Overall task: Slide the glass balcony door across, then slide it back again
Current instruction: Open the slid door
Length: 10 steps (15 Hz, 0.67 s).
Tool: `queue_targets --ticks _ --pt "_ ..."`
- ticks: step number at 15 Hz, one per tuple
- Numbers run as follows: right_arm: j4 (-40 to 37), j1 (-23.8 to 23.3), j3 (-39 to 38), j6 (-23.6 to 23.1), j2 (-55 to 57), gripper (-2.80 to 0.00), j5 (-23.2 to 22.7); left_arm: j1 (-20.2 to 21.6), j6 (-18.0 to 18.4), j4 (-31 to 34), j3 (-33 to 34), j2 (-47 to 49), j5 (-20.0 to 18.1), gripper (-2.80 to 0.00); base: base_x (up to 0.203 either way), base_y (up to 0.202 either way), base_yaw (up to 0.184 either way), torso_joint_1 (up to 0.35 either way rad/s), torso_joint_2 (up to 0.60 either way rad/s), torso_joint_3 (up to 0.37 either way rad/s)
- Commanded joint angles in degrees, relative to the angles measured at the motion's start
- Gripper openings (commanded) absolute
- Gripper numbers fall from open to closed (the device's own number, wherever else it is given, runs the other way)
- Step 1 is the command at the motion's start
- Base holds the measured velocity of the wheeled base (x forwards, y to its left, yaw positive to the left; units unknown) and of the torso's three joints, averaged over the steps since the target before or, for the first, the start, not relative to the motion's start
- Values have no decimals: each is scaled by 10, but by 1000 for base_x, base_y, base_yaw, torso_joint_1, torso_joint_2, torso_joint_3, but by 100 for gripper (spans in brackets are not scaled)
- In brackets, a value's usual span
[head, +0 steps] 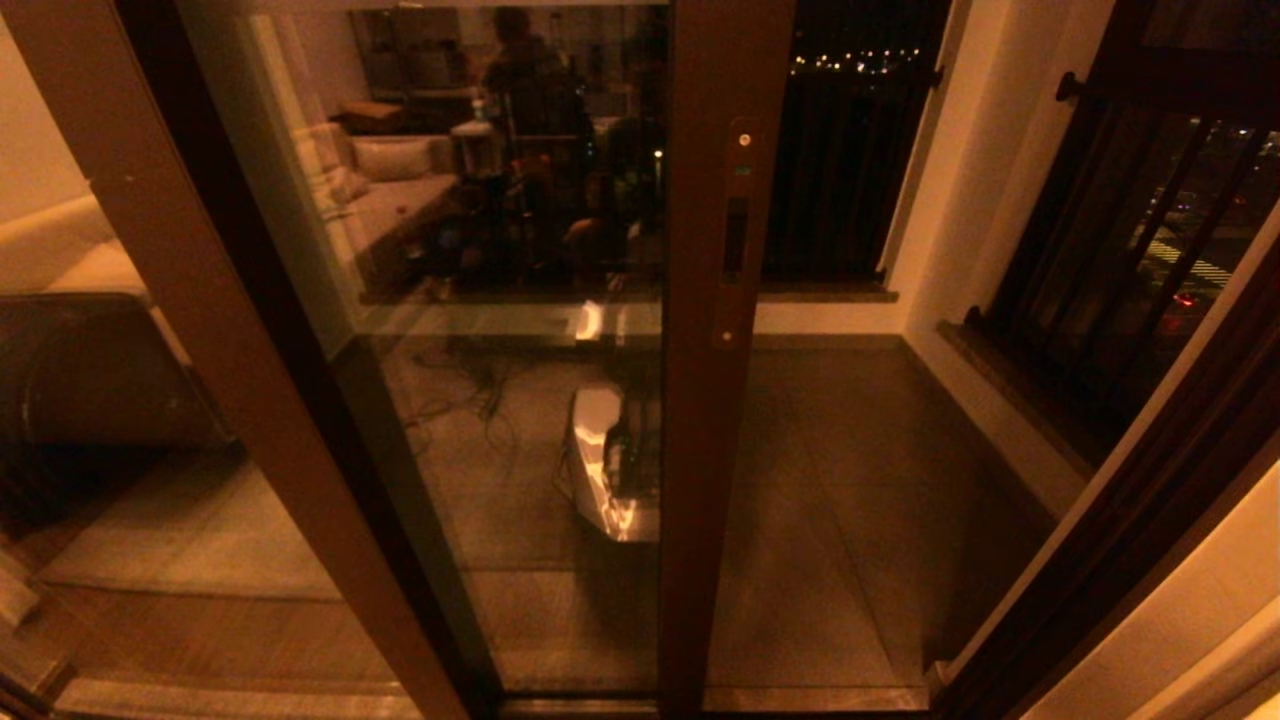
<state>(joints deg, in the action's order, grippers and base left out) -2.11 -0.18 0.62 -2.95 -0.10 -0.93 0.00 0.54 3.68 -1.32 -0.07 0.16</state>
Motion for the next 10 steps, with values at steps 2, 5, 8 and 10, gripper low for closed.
queue_targets --ticks 2,5,8,10 --pt "0 0 0 0 1 -280 0 0 29 0 2 0 -2 -280 0 0 0 0 0 0" --pt "-1 0 0 0 1 -280 0 1 30 3 -32 2 -6 -280 0 0 0 0 0 0" --pt "-1 0 0 0 1 -280 0 2 30 17 -132 71 -54 -280 0 0 0 0 0 0" --pt "0 0 0 0 1 -280 0 3 28 17 -195 155 -93 -280 0 0 0 0 0 0"
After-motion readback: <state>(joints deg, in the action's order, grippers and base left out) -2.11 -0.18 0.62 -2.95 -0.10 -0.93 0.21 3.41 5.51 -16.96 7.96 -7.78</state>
